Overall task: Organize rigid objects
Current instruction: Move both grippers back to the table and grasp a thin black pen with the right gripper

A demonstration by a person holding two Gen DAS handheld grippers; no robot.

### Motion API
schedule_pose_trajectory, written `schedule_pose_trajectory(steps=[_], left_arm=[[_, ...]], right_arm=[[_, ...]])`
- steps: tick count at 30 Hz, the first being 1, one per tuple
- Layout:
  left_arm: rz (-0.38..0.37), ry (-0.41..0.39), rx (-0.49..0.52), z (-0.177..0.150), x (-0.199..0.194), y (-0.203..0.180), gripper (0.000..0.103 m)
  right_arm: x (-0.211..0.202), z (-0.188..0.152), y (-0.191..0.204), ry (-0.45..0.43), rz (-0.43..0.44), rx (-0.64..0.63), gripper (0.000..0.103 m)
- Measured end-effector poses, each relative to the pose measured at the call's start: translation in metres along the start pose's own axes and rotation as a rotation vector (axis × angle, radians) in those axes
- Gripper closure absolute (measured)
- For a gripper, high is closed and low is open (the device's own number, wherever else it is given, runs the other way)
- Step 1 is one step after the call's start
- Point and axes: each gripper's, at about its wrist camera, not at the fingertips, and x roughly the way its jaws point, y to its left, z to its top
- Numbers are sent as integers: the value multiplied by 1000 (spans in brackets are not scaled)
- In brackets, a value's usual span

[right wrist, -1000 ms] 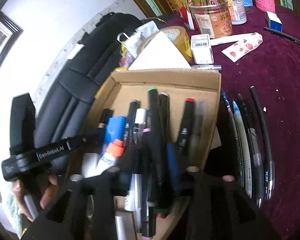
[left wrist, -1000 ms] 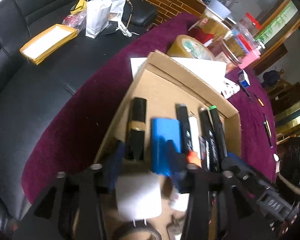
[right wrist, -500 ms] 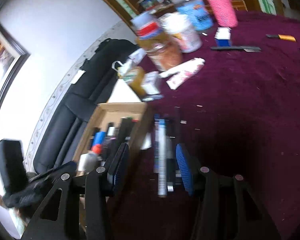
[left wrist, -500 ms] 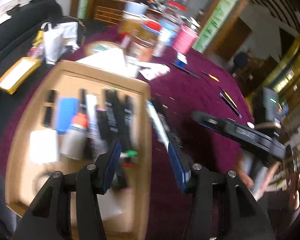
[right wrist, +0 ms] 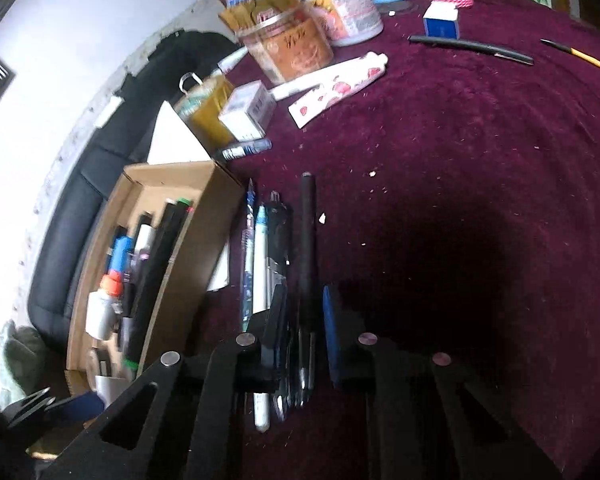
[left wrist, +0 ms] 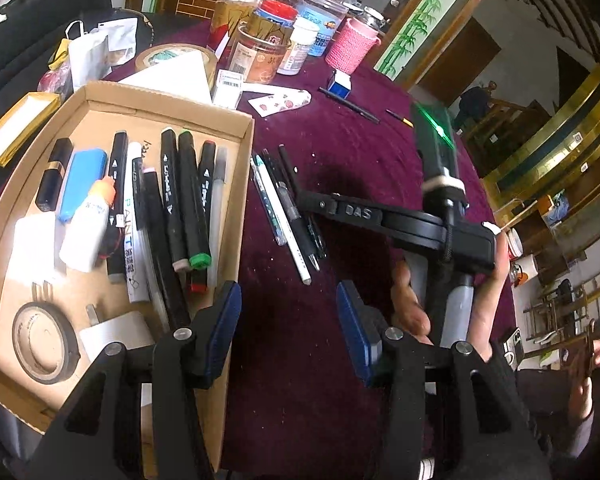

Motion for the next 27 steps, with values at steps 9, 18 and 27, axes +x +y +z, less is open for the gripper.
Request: schedule_pose_trajectory(steps=[9, 18, 27], left_arm=[[-14, -7, 25, 2, -5, -13, 55], [11, 49, 14, 35, 27, -40, 55], [143, 146, -98, 94, 109, -37, 67]], right_arm=[[2, -7, 30, -6, -184, -133, 95], [-84, -31, -73, -127, -54, 94, 95], [-81, -37, -115, -135, 46, 206, 96]])
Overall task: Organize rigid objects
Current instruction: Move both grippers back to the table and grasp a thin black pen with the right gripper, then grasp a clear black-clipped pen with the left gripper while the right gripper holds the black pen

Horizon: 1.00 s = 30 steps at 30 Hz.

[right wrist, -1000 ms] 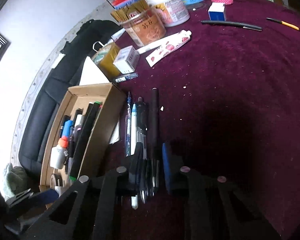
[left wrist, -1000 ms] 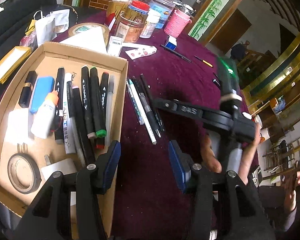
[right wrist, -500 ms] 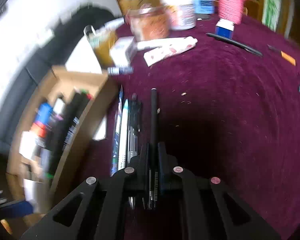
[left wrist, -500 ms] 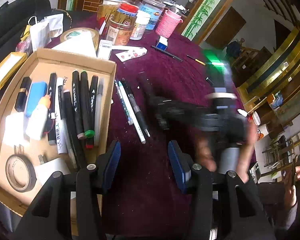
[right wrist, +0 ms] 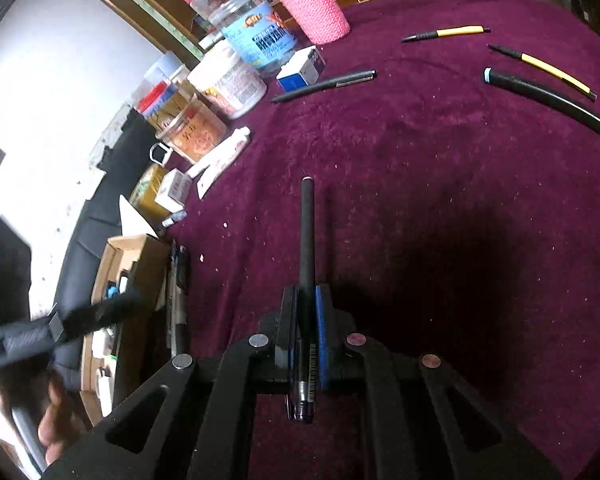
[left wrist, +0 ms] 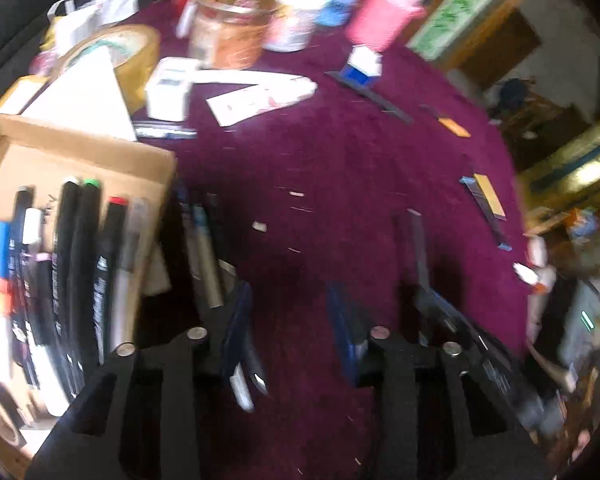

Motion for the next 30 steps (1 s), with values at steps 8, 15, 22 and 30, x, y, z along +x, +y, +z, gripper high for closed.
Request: schedule_pose_trajectory(steps=[8, 15, 22, 30], left_arm=[[127, 24, -9, -3, 18, -4, 69], [148, 62, -37, -9, 28, 0, 82], [201, 15, 48, -25, 28, -14, 82], [223, -13, 99, -26, 30, -19, 95]], right_arm=[[10, -5, 15, 29, -30, -52, 96], [5, -6, 13, 1, -15, -47, 95], [16, -10, 15, 24, -73, -70, 96], [20, -11, 20, 24, -117, -104, 96]])
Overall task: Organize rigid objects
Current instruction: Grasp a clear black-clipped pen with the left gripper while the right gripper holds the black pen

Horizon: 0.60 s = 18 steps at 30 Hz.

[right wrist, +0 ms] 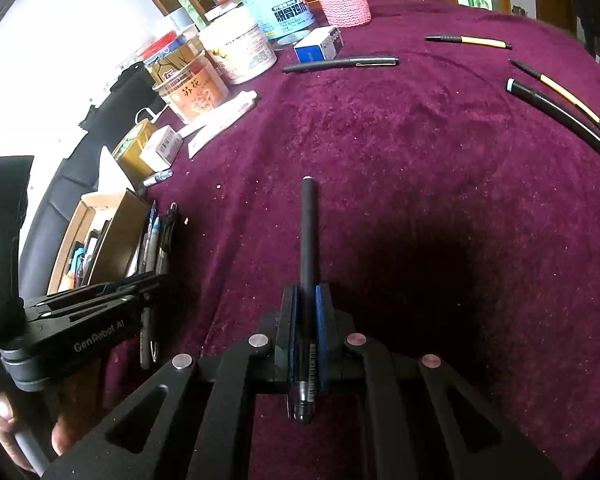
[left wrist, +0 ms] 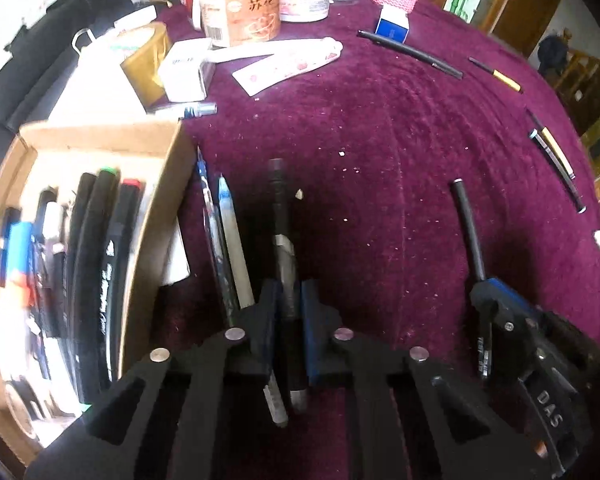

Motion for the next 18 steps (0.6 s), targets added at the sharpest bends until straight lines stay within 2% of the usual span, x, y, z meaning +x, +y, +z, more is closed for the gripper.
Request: schedule_pose_trajectory(steps=[3, 6, 13, 18], left_arm=[[-35, 2, -3, -9, -6, 5, 95], [-107, 34, 14, -22, -12, 0, 95], [-196, 50, 99, -41, -33, -32, 95], [-198, 82, 138, -45, -22, -44, 95]], right_arm=[[0, 0, 0, -1, 4, 4, 96], [-1, 0, -1, 0, 6, 7, 96], [-4, 1, -8, 0, 35, 45, 96], [-9, 1, -12, -19, 37, 64, 96]])
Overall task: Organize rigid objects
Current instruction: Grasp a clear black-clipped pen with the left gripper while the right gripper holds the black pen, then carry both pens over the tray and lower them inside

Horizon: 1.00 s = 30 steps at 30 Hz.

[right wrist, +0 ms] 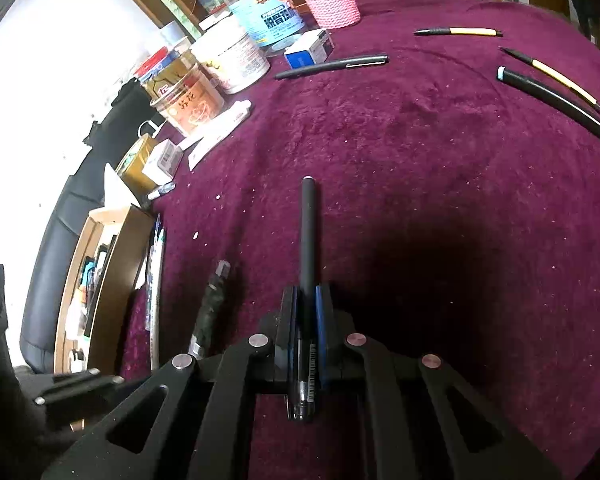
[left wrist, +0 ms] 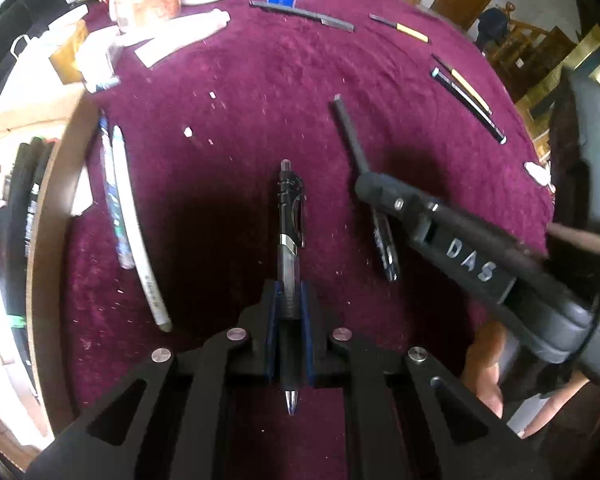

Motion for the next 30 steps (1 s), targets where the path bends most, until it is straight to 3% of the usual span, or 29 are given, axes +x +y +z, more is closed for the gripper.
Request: schedule_pose_trajectory(steps=[13, 18, 22, 30], left_arm=[[46, -23, 46, -4, 9, -10, 95], [13, -15, 21, -15, -3, -1, 95], [-60, 1, 6, -32, -19, 8, 95], [-154, -30, -32, -68, -55, 33, 95]], right_arm=[[2, 2, 0, 3, 0, -6, 96], [0, 1, 2, -15, 14, -23, 96], [1, -5, 1, 10, 48, 3, 96], [-43, -52, 42, -31, 105, 33, 95]])
